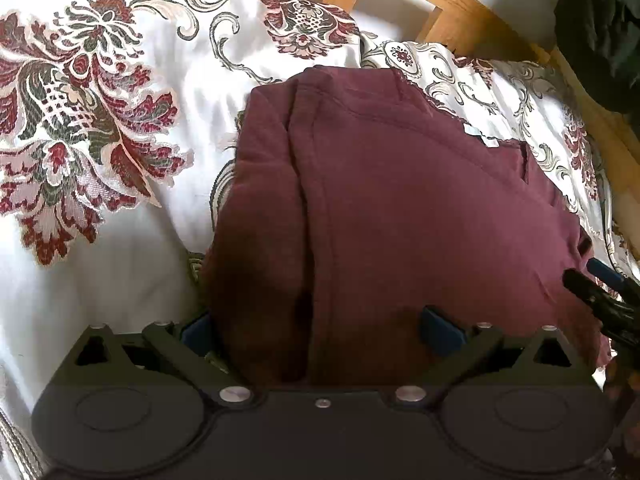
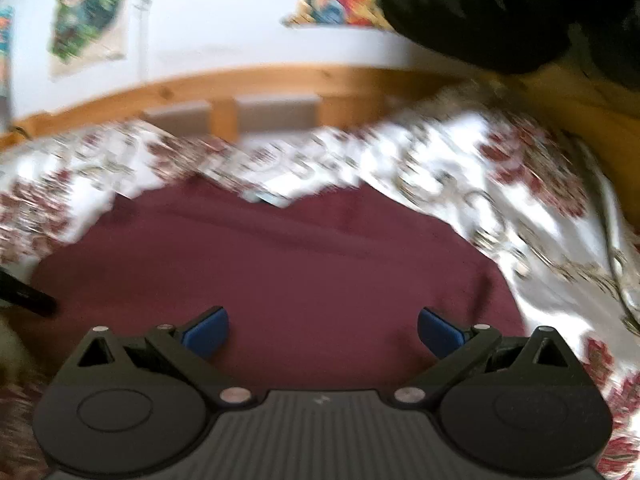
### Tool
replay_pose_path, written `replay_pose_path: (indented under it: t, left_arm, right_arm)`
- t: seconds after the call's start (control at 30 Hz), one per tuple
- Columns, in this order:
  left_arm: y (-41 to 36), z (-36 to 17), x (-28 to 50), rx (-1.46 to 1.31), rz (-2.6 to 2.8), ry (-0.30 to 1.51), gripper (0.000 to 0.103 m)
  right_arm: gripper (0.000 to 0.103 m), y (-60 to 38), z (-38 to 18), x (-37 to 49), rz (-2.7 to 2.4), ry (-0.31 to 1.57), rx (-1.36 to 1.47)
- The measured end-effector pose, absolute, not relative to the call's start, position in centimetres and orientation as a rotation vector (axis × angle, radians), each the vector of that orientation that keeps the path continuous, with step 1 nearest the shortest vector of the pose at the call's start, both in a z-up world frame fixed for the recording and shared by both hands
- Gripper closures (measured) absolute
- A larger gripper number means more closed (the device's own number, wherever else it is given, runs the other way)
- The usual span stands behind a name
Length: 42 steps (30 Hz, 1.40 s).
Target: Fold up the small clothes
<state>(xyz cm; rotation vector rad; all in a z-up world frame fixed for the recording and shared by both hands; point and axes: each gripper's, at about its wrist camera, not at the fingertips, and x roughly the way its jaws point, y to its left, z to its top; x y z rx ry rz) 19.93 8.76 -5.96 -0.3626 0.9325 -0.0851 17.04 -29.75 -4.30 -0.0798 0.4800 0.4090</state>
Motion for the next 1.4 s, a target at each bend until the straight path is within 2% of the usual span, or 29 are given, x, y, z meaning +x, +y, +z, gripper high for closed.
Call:
replay_pose_path:
  t: [0.23,0.8,0.9,1.0,1.1,1.17,1.27,1.4]
  left_arm:
    - [8.7,-6.1,19.9,-0.365,-0.073,0.918,0.001]
    - [9.3,-5.6,21.5,-0.403,-0.002,0.914,0.001]
    - [9.3,-5.6,21.6,-0.363,-0.017,0.901,0.005]
    - [9.4,-5.5,21.3,-0.338,-0.036,0.902,0.014]
    - [9.9,-5.2,20.8,-0.350,-0.039,0.890,0.028]
    - [10.3,-5.0,20.5,-0.365,-0.032,0.872,0.045]
    - [10.3,-4.7,20.3,-0.379,-0.035,0.856,0.061]
    - [8.6,-3.5,20.0,-0.281,-0.020,0.833,0.074]
  right_arm:
    - [0.000,-25.8,-6.4,15.4,0.508,0.534,-0.260]
    - [0.000,-26.5,-7.3,16.2,0.529,0.583,-0.187]
    - [0.000,-26.5,-7.3,16.3,0.530,0.585,-0.182]
    - [0.000,-26.6,-7.4,16.4,0.531,0.587,-0.176]
    - [0.001,-26.6,-7.4,16.4,0.533,0.588,-0.172]
    - [0.001,-26.7,-7.4,16.5,0.535,0.591,-0.167]
    - [0.001,-26.8,-7.5,16.6,0.536,0.593,-0.163]
    - [0.001,-26.7,-7.5,16.6,0.536,0.593,-0.164]
